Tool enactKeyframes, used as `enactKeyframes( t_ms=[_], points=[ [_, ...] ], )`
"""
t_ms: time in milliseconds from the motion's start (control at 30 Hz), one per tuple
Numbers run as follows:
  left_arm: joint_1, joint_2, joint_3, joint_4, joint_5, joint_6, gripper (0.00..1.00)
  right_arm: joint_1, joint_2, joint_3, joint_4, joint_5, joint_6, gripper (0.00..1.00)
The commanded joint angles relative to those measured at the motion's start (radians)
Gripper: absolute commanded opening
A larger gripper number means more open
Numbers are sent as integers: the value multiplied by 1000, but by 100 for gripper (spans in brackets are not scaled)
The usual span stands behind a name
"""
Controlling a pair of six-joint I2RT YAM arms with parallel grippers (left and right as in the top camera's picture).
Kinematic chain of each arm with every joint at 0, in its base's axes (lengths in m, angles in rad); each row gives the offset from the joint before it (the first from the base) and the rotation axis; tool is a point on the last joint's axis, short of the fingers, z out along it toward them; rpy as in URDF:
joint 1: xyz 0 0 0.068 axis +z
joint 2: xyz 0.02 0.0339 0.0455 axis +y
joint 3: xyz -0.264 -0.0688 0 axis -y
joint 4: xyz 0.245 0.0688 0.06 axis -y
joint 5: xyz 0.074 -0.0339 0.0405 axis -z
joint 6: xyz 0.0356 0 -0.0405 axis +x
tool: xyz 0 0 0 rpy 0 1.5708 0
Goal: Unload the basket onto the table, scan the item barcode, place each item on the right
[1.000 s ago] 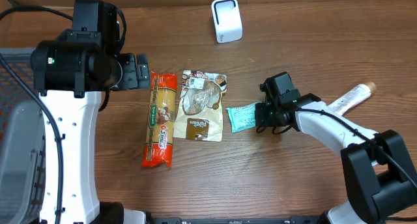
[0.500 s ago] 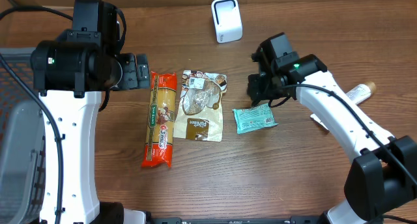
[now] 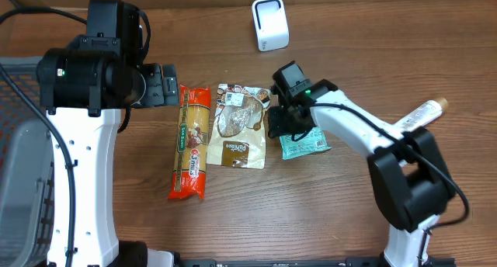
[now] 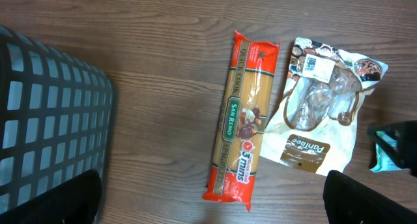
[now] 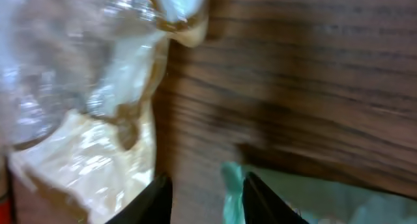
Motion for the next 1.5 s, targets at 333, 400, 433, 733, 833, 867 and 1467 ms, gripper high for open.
enactKeyframes(
  t_ms=[333, 400, 433, 733, 833, 867, 1467],
  points=[
    [4, -4, -1, 2, -13, -7, 100, -1, 8, -8, -261, -24, -73, 35],
    [4, -4, -1, 2, -13, -7, 100, -6, -52, -8, -248, -17, -69, 35],
    [4, -4, -1, 2, -13, -7, 100, -7, -82, -8, -240, -16, -63, 35],
    [4, -4, -1, 2, -13, -7, 100, -77, -334, -11, -279, 50, -42, 37],
    [4, -4, -1, 2, -13, -7, 100, -67, -310, -45, -251, -14, -45, 32],
    [4, -4, -1, 2, -13, -7, 100, -56, -298, -61, -235, -27, -44, 32],
    [4, -4, -1, 2, -13, -7, 100, -13, -198, -279, -148, 154, -9, 36]
  ],
)
